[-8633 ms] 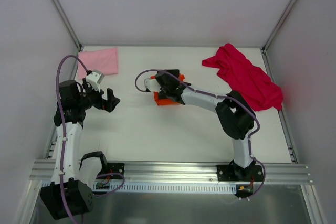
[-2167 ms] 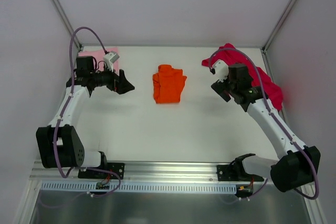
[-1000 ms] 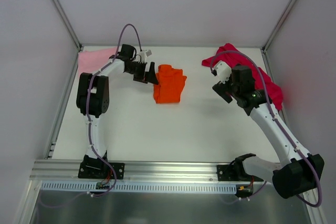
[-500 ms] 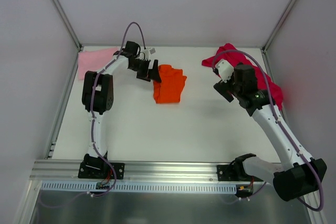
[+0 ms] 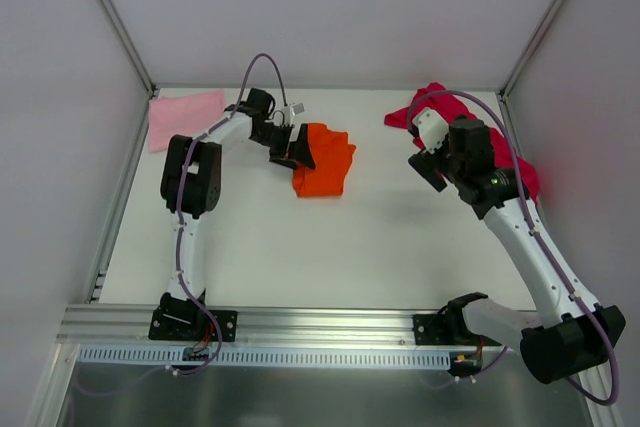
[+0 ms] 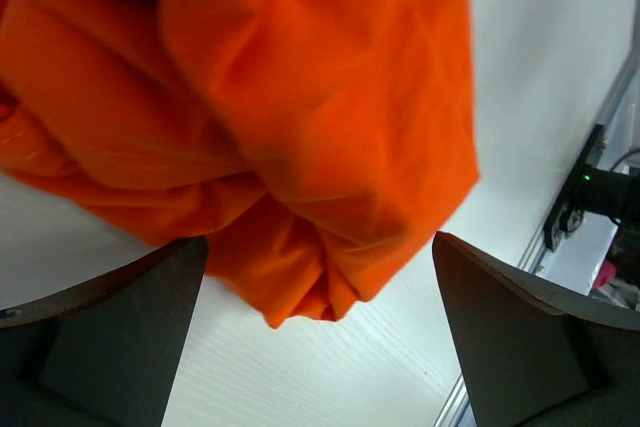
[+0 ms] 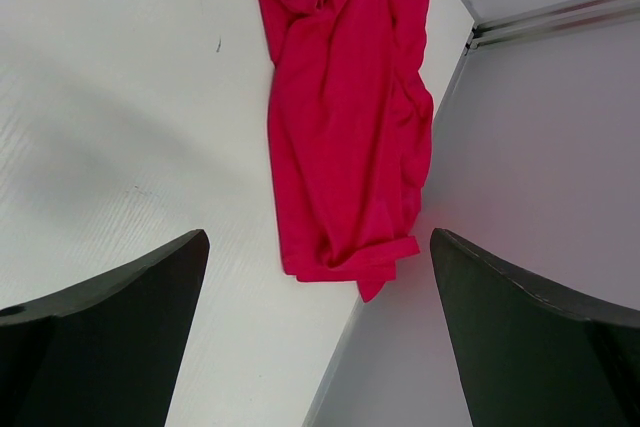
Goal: Fold and stack the t-shirts
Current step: Put the neatly folded tshirt into the corner of the board with the left arm
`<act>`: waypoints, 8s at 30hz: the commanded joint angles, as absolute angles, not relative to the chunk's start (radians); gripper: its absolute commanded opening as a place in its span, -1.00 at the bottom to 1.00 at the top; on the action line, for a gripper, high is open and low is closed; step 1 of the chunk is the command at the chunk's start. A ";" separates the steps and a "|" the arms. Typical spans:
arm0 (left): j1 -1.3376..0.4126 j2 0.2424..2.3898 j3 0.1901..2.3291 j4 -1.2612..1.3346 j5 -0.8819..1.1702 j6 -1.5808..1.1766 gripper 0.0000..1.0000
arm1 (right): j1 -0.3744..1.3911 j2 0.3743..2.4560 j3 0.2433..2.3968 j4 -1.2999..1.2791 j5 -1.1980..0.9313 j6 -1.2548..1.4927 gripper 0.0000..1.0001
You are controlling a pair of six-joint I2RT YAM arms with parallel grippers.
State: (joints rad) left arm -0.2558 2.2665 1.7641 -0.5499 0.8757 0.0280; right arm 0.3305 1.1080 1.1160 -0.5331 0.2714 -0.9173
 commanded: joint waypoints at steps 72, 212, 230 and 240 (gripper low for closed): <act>-0.176 2.013 1.733 -0.661 0.721 -0.054 -1.00 | 0.354 0.979 1.111 -0.535 0.250 -0.894 0.99; 0.025 1.045 0.939 -0.390 0.781 0.296 0.97 | 0.334 1.021 0.818 -0.359 0.334 -0.848 0.99; 0.005 1.072 0.877 -0.299 0.680 0.299 0.98 | 0.331 1.075 0.870 -0.351 0.279 -0.885 1.00; 0.005 1.060 0.874 -0.296 0.677 0.301 0.98 | 0.333 1.075 0.838 -0.316 0.261 -0.876 0.99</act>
